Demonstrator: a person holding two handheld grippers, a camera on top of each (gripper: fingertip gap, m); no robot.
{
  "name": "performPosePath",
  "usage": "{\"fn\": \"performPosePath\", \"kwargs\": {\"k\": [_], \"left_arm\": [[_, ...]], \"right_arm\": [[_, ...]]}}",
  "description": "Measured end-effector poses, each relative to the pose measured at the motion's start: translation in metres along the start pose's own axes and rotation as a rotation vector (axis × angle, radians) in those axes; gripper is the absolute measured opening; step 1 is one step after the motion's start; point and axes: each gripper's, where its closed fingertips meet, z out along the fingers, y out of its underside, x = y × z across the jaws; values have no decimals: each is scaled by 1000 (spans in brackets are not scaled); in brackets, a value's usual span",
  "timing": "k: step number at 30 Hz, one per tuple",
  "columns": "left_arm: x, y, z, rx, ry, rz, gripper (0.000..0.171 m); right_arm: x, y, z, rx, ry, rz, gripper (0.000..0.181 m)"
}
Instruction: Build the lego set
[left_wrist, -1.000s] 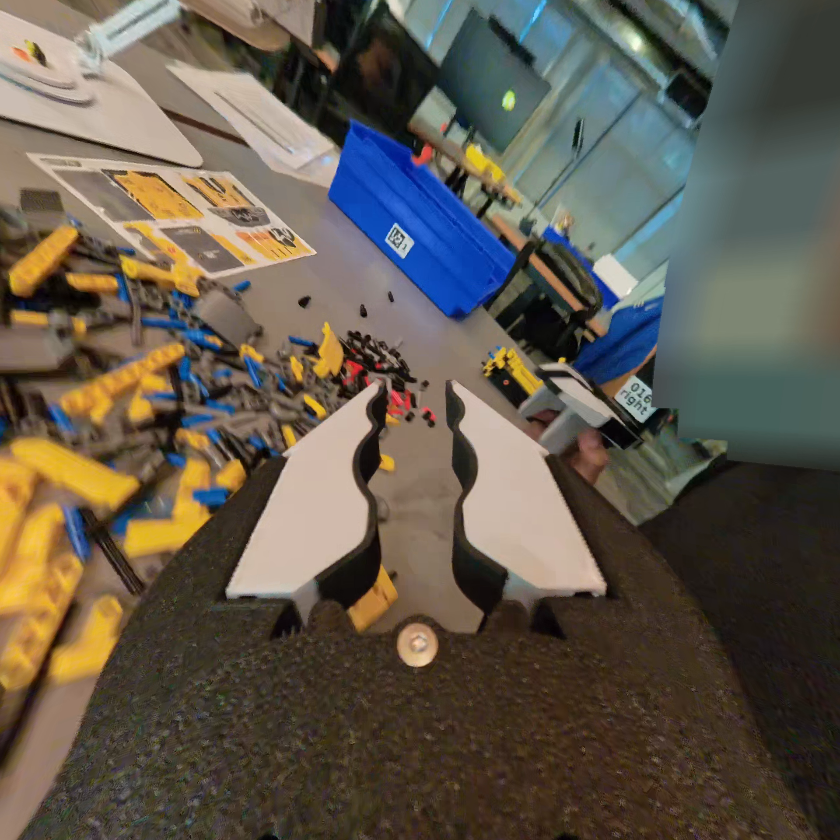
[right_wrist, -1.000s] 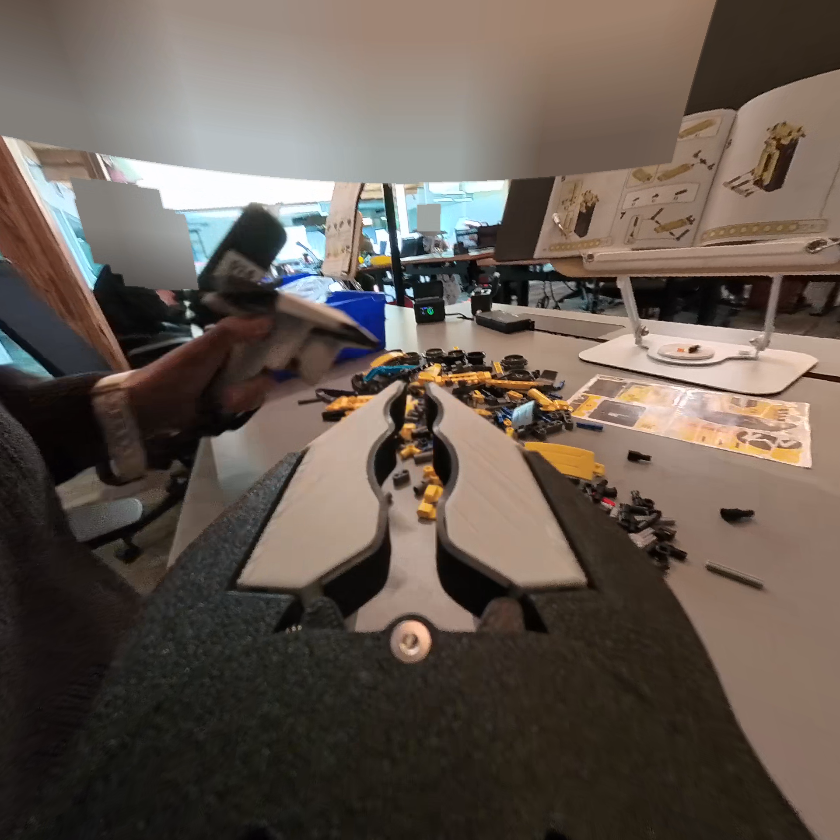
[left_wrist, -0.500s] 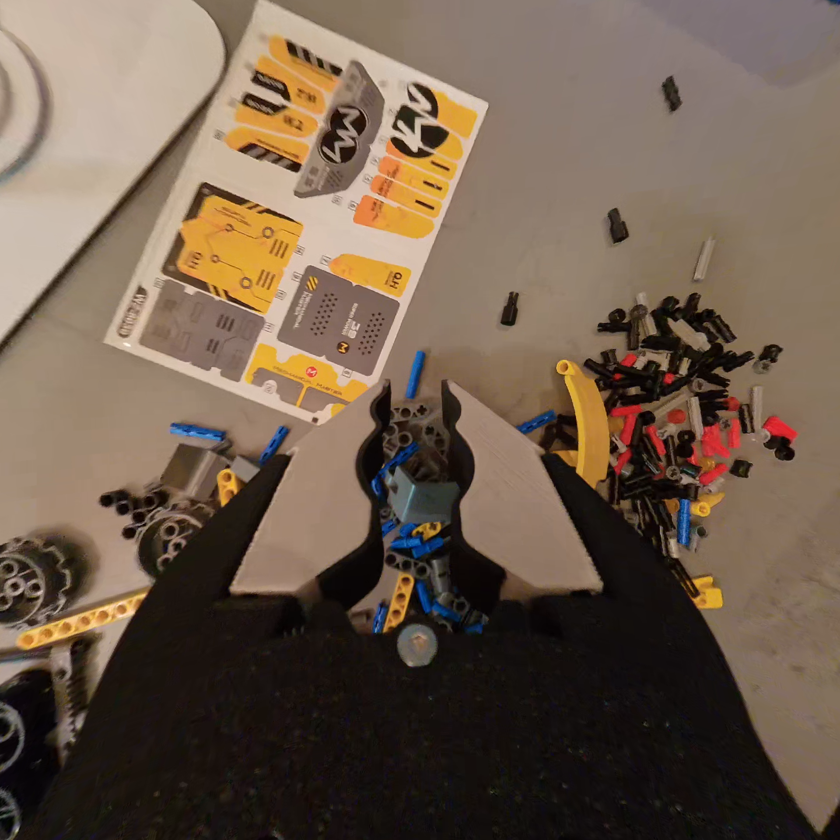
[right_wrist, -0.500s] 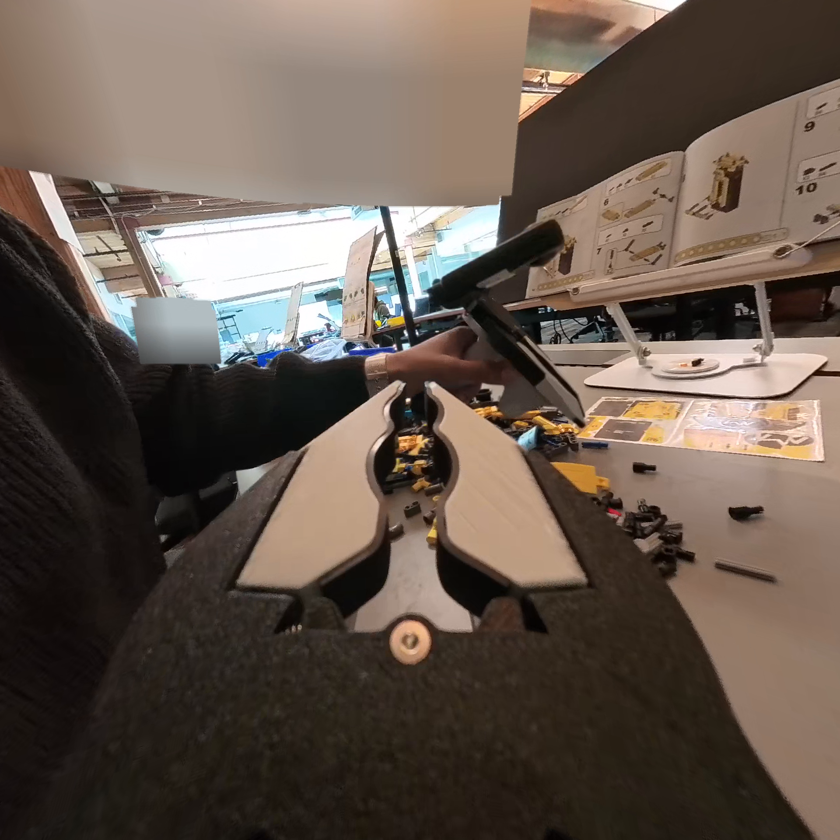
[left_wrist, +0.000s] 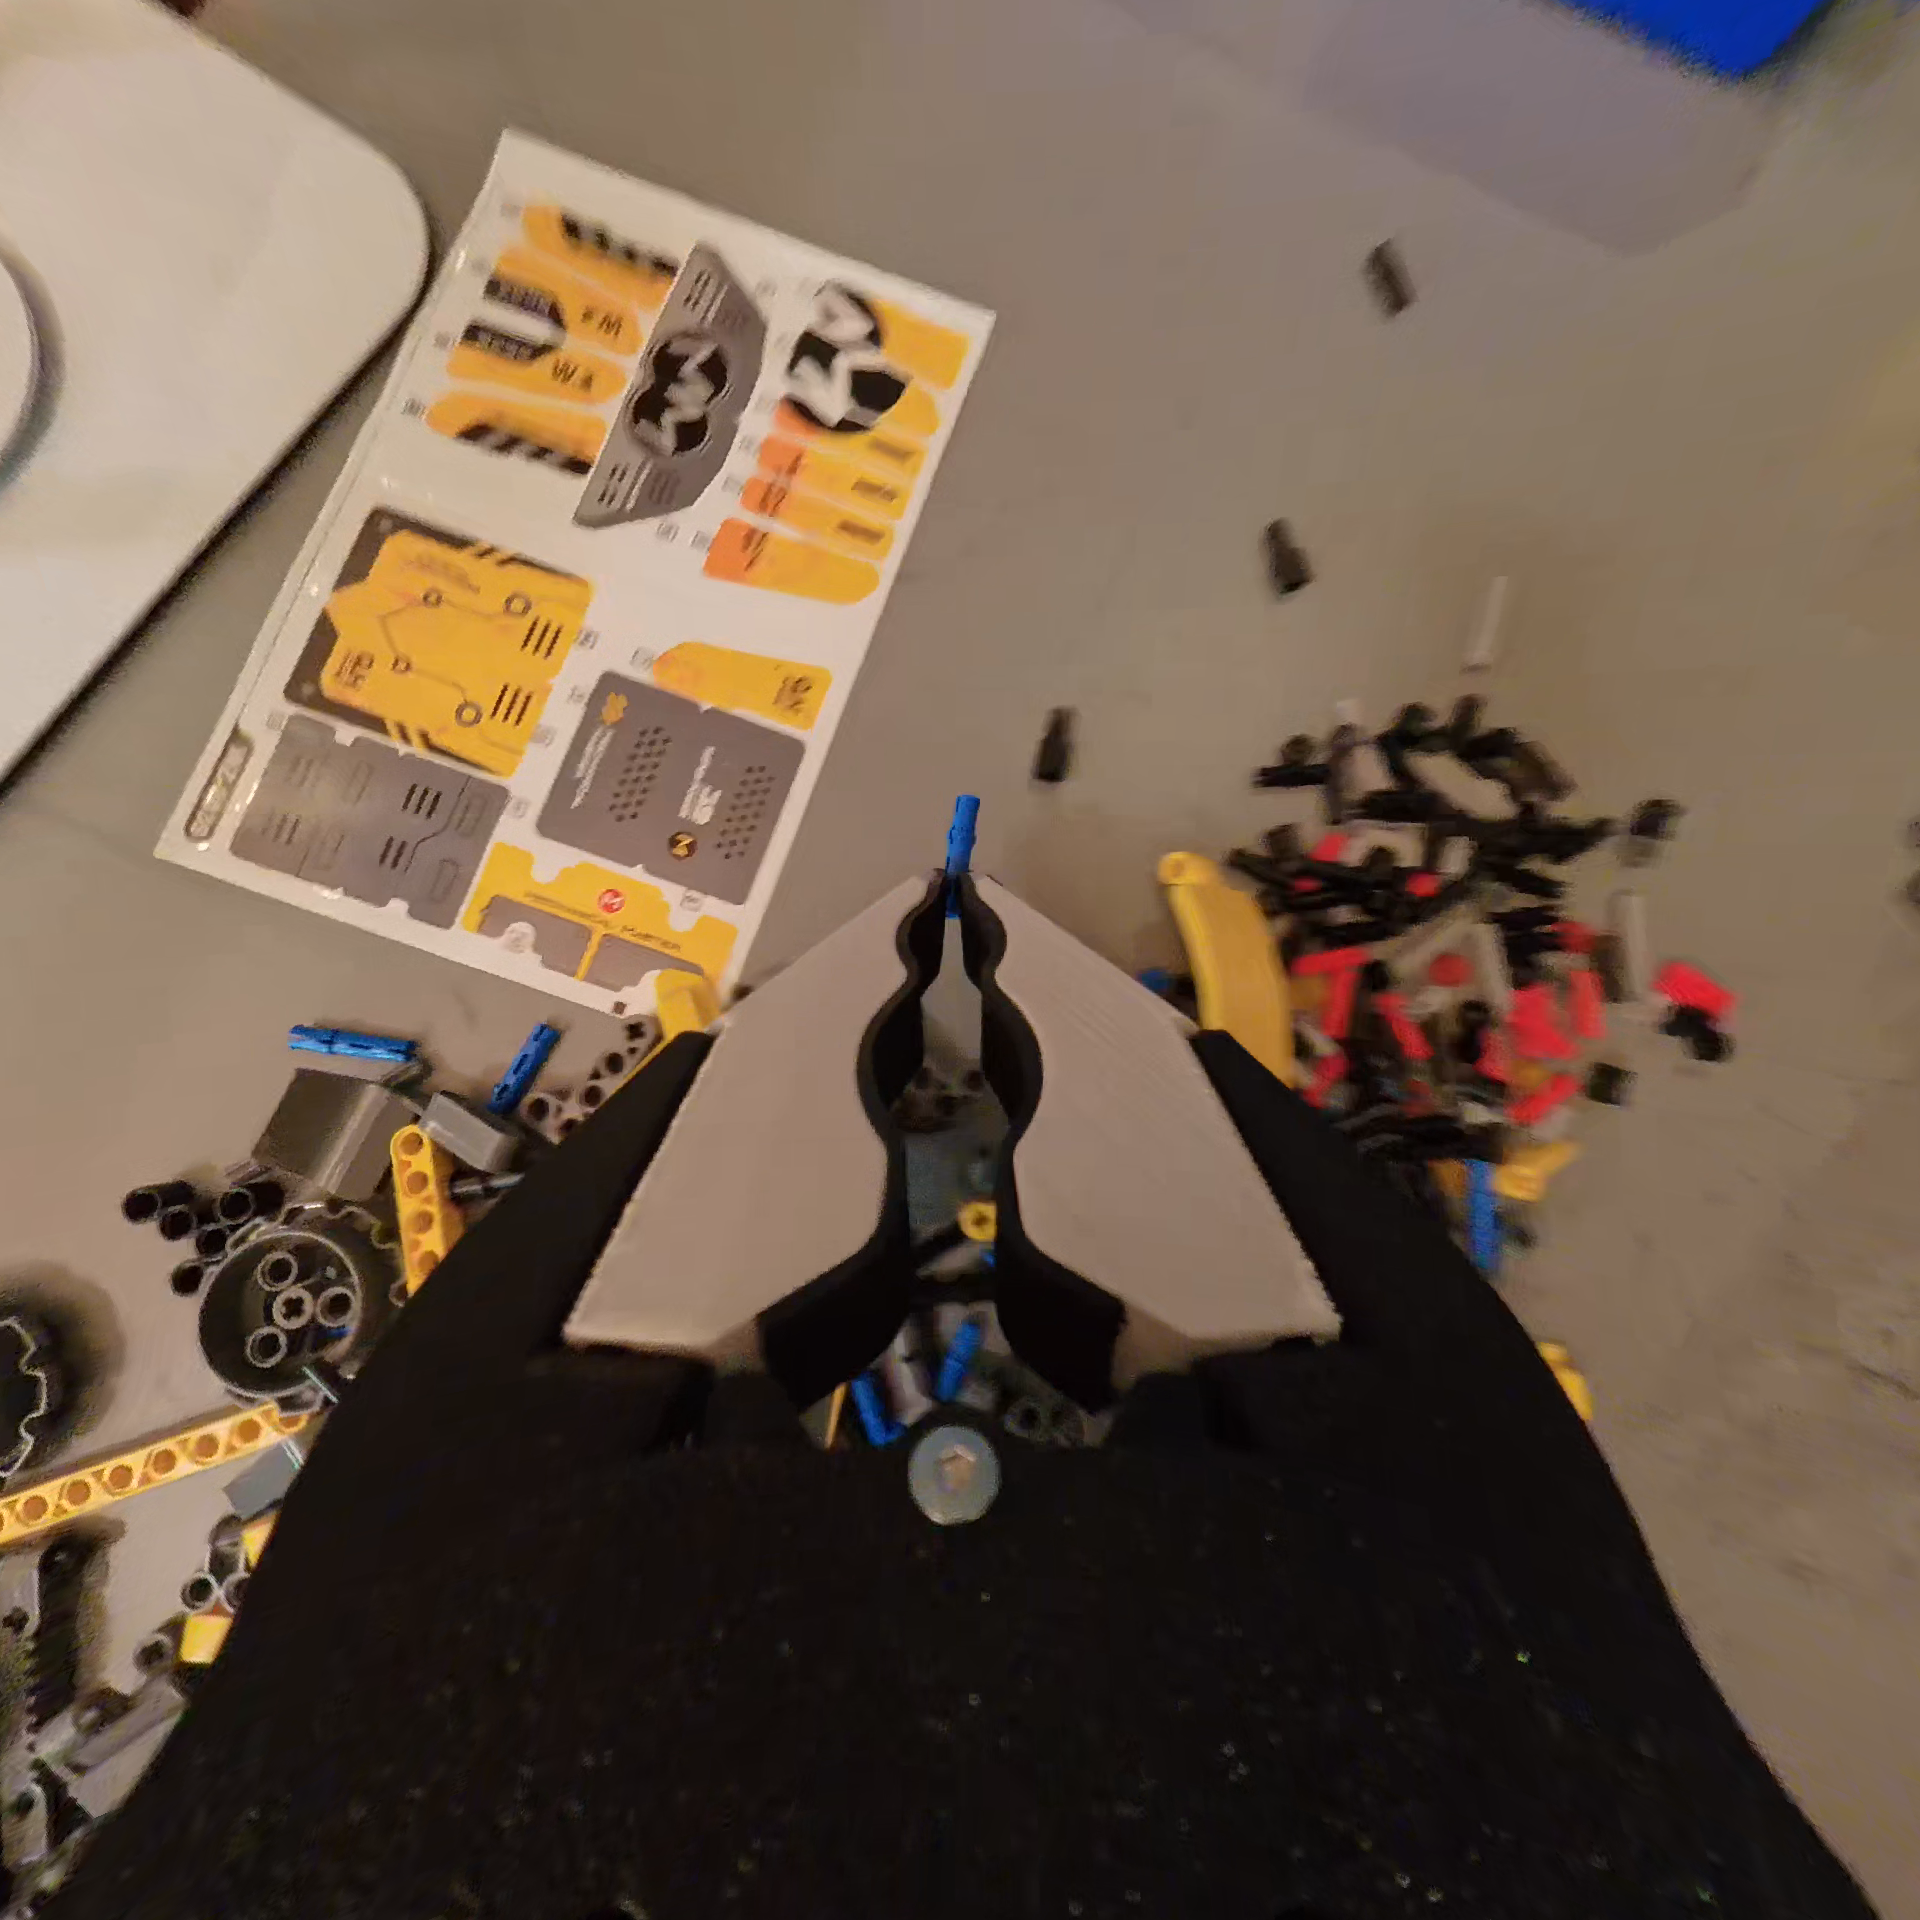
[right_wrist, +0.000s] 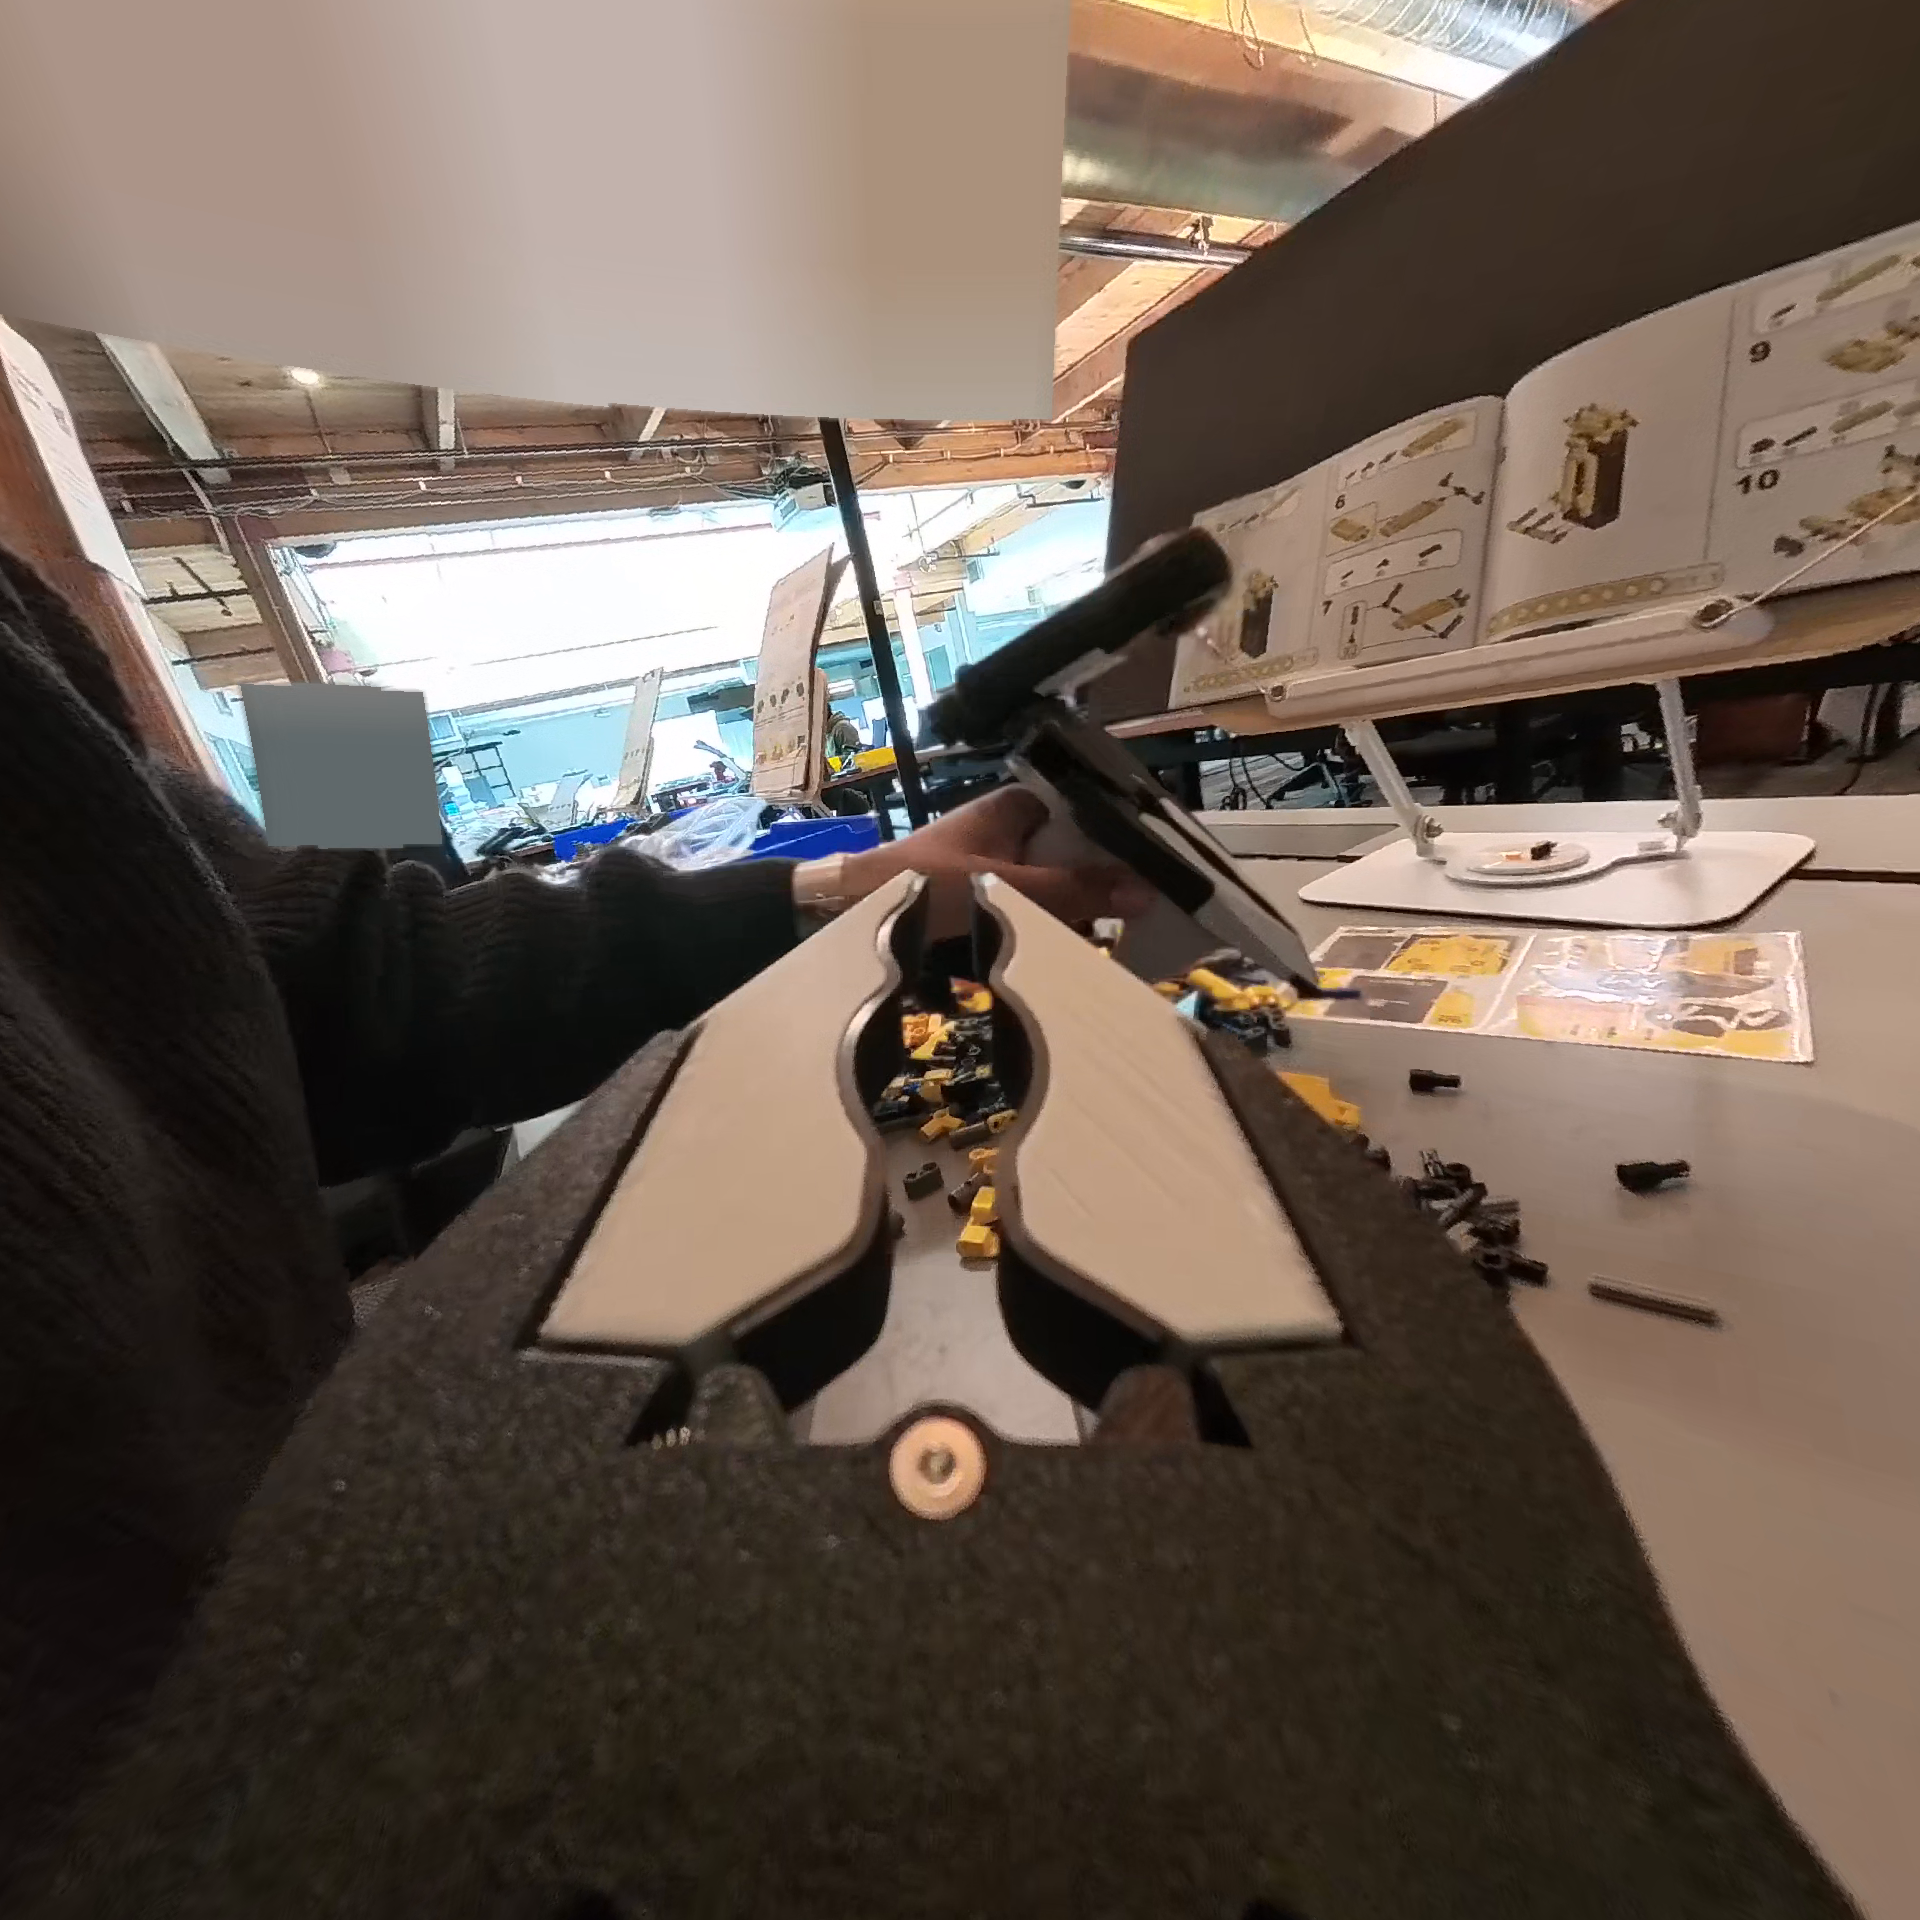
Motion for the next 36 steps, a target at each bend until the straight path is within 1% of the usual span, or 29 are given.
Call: {"fn": "performPosePath", "kwargs": {"k": [1,2,4,5,6,7,8,11,12,13,15,17,19,22,24,26,29,33,36], "left_arm": [[11,-6,-10,32,23,11,1],[26,-11,-21,67,57,32,1],[58,-17,-46,128,106,96,0],[77,-19,-57,166,134,140,0],[95,-18,-68,205,155,182,0],[117,-17,-78,250,192,229,0],[141,-13,-87,283,250,277,0],[180,0,-99,333,264,352,0],[184,3,-99,341,242,355,0],[186,9,-95,323,227,350,0],[187,23,-83,258,223,320,0],[190,34,-75,237,237,270,0],[195,41,-71,244,253,230,0],[201,47,-63,233,261,210,0],[204,46,-56,218,265,205,1],[213,41,-51,220,297,188,3],[231,36,-44,221,352,183,7],[248,34,-33,213,367,205,8],[259,32,-29,209,378,215,8]], "right_arm": [[1,-1,-1,-1,8,-3,7],[5,0,-1,-35,38,13,7],[16,13,-5,-229,113,112,11],[16,18,-11,-325,125,149,20],[16,19,-17,-375,146,164,30],[17,17,-22,-387,165,159,34],[14,11,-26,-370,160,144,33],[3,4,-34,-342,104,156,28],[1,6,-36,-358,93,169,28],[4,11,-41,-402,115,169,28],[17,21,-57,-496,219,140,29],[29,18,-78,-510,325,87,28],[35,14,-104,-502,412,54,26],[33,17,-134,-510,461,61,25],[31,20,-149,-511,481,61,25],[35,21,-166,-528,537,35,25],[41,34,-193,-600,618,26,26],[42,55,-198,-656,618,41,26],[53,66,-200,-719,672,11,26]]}}
